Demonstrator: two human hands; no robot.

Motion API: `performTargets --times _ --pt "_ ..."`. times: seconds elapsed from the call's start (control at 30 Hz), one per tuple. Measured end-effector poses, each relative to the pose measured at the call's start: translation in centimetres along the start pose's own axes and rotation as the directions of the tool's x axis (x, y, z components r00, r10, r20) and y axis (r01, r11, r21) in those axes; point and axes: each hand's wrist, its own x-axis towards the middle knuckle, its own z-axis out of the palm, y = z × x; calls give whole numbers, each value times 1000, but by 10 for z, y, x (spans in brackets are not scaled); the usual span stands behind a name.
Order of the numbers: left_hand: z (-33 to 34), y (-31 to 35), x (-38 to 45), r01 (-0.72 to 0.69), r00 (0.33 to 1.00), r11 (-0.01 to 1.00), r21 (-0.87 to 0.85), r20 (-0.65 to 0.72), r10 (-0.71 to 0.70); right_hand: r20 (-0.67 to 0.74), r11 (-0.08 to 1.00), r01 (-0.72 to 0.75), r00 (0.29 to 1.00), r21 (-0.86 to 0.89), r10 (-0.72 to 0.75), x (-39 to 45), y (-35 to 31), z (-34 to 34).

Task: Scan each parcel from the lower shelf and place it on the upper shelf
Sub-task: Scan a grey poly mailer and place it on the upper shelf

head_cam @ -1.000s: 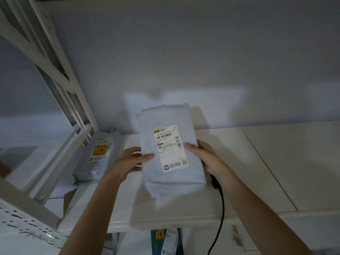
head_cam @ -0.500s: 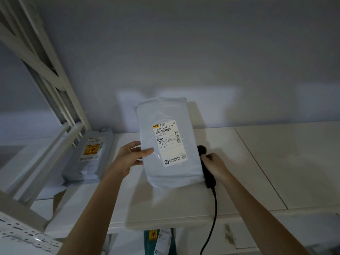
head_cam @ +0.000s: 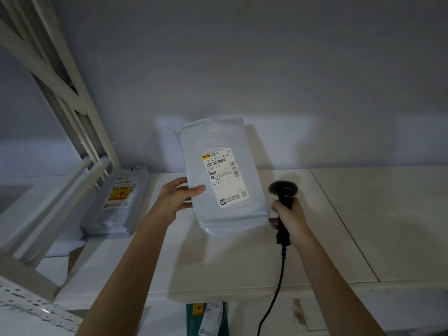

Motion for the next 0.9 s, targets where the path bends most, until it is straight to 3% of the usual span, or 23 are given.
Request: performTargets --times 0.13,0.37,0.6,0.9 --pt "5 0 5 -6 1000 1000 -20 -10 6 -28 969 235 971 -76 -238 -35 -27 4" --pt "14 -1 8 8 1000 1000 -15 -11 -9 206 921 373 916 -116 -345 -78 -58 24" --pt "17 -3 11 11 1000 1000 -1 -3 -11 271 914 362 912 -182 -307 -88 -59 30" --pt "16 -2 10 21 1000 1000 9 4 -21 254 917 337 925 -213 -281 -88 -59 30"
